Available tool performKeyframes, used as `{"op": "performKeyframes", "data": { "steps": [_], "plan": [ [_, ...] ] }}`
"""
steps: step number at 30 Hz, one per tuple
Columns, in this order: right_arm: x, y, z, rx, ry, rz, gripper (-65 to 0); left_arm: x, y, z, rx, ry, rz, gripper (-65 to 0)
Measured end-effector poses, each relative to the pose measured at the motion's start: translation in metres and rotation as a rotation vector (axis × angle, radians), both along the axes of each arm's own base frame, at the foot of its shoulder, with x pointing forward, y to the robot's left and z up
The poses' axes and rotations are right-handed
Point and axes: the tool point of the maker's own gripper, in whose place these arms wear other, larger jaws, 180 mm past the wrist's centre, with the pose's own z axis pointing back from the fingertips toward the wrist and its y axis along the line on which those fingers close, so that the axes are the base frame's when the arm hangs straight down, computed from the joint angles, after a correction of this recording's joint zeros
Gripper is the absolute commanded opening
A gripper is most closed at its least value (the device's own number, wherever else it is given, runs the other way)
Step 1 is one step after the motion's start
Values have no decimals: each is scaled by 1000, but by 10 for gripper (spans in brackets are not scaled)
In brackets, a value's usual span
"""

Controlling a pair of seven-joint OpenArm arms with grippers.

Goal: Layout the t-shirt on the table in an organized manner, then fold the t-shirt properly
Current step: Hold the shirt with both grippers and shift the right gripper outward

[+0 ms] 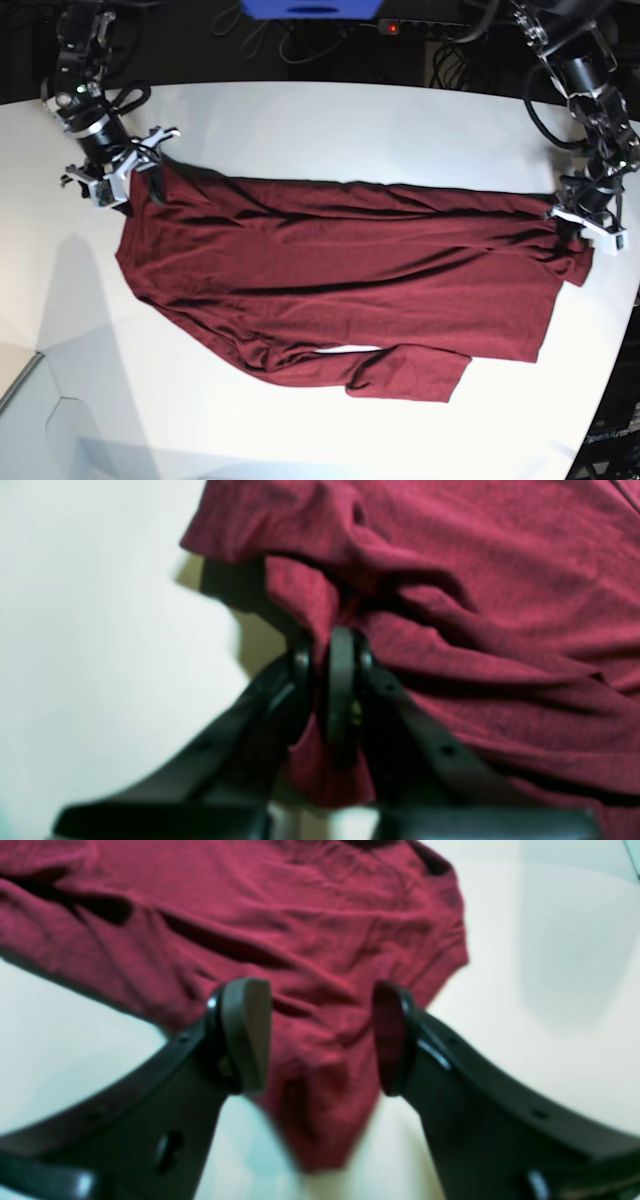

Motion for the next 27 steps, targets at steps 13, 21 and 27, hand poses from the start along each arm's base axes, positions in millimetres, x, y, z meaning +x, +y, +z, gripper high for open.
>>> {"op": "performKeyframes", "data": {
  "steps": [13,21,27],
  "plan": [
    [-22,20,10,-13,1,59,-319,2,2,2,7,0,-1,-648],
    [-40,29,-18,6,89,83,-302,2,2,2,8,0,-1,-648],
    [-51,24,-34,12,141,75,-303,2,3,3,8,0,-1,-648]
  ]
}}
